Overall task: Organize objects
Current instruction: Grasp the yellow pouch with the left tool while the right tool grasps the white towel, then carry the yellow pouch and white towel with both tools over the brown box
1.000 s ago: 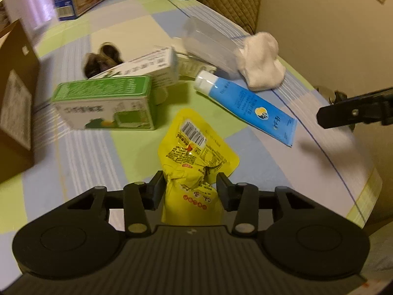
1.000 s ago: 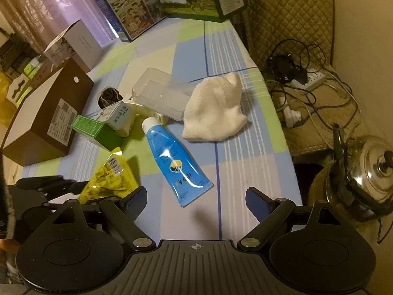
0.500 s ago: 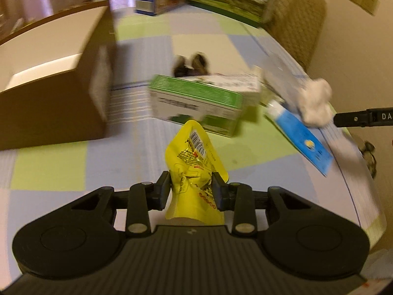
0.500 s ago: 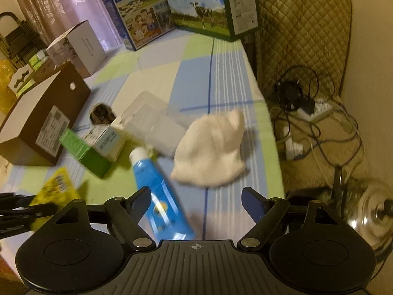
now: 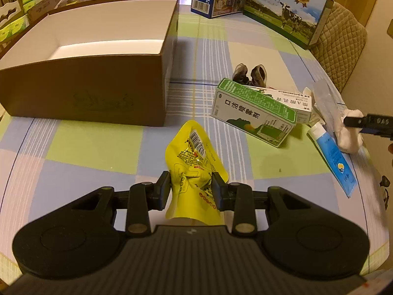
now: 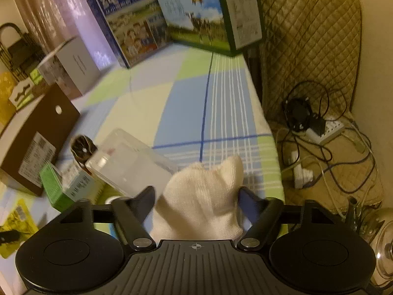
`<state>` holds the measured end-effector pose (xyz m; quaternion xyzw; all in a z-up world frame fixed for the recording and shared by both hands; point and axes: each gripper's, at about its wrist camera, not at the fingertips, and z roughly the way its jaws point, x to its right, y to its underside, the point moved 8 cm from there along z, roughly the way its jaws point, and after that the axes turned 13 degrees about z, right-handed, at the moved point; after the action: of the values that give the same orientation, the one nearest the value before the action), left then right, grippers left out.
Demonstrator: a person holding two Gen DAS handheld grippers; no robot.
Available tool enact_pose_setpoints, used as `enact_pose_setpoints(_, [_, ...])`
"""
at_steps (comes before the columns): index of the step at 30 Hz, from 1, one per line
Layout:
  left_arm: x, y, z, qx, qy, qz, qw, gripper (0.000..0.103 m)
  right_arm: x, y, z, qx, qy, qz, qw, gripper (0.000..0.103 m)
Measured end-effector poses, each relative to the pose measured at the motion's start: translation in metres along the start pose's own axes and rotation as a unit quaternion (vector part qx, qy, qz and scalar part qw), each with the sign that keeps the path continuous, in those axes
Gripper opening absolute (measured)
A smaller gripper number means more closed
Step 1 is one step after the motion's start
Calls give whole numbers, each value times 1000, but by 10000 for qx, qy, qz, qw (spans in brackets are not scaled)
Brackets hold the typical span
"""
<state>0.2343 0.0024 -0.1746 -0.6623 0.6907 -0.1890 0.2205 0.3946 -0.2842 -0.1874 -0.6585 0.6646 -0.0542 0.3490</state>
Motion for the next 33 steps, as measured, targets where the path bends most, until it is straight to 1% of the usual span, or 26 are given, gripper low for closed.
enact_pose_setpoints(1, [0, 0, -1, -1, -4, -15, 10000, 30, 1, 1, 0, 31, 26, -104, 9999, 51])
enact_pose_setpoints(4, [0, 2, -1, 0, -6, -40, 10000, 30, 3, 4, -6, 54, 46, -307, 9995, 33])
enact_pose_setpoints(7, [-1, 4, -1, -10, 0, -38, 10000, 30, 7, 7, -14, 38, 42, -284, 9996, 27])
enact_pose_setpoints(10, [-1, 4, -3, 9, 11, -25, 10000, 30, 8, 12, -24, 57, 63, -356, 9993, 26])
enact_pose_setpoints(15, [-1, 2, -6, 79, 42, -17, 10000, 30, 6, 25, -42, 15, -7, -295, 9996, 26])
enact_pose_setpoints(22, [-3, -1, -19, 232, 141, -24, 9996, 30, -8, 43, -59, -23, -70, -261, 9996, 26])
enact_pose_setpoints(28, [-10, -4, -37, 438, 243, -48, 9987, 30, -38, 52, -74, -11, -259, -378, 9989, 26])
enact_pose_setpoints(33, [-22, -8, -57, 642, 315, -97, 9974, 30, -78, 59, -84, -24, -526, -526, 9972, 26])
